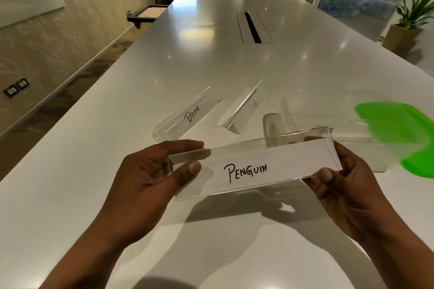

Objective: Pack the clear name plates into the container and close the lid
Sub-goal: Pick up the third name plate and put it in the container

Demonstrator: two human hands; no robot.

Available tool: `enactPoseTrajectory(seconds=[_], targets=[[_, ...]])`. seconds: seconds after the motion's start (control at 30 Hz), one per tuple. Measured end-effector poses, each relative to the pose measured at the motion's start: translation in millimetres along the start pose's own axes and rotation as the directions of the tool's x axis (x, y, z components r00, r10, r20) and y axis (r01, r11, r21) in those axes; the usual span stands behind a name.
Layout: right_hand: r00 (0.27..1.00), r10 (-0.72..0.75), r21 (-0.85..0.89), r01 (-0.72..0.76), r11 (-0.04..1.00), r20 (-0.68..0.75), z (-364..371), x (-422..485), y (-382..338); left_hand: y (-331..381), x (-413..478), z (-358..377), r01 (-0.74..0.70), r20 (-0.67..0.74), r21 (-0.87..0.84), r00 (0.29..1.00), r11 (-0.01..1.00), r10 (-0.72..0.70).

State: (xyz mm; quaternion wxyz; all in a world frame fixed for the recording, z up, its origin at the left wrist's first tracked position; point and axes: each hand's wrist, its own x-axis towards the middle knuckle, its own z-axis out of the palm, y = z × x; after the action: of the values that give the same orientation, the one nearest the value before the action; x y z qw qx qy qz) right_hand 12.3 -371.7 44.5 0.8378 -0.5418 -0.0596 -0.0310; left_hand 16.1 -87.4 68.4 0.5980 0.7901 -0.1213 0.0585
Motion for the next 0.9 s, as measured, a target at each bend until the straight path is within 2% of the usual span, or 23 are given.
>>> enactPoseTrajectory(seconds=[0.1, 0.2, 0.3, 0.5, 0.9], targets=[[1.000, -0.020, 0.088, 0.021, 0.996, -0.011, 1.5, -2.8, -3.2, 3.9, 2.9, 4.2, -0.003, 0.007, -0.117, 1.000, 0.993, 0.004], [0.997, -0.034, 0.107, 0.041, 0.993, -0.062, 2.5, -4.1, -5.0, 4.8, 7.3, 4.4, 0.000, 0.005, -0.263, 1.000, 0.965, 0.002], [0.996, -0.040, 0.128, 0.049, 0.991, -0.077, 1.3, -5.7, -5.2, 2.9, 9.1, 5.3, 0.013, 0.012, -0.340, 1.000, 0.940, -0.009], [0.996, -0.044, 0.156, 0.055, 0.986, -0.076, 4.1, -7.7, -5.9, 0.0, 3.3, 16.0, 0.016, 0.048, -0.341, 0.999, 0.940, 0.000], [0.994, -0.098, 0.181, 0.104, 0.978, -0.039, 1.2, -11.5, -7.9, 10.2, -0.6, 26.1, -0.009, 0.005, -0.408, 1.000, 0.913, 0.013]])
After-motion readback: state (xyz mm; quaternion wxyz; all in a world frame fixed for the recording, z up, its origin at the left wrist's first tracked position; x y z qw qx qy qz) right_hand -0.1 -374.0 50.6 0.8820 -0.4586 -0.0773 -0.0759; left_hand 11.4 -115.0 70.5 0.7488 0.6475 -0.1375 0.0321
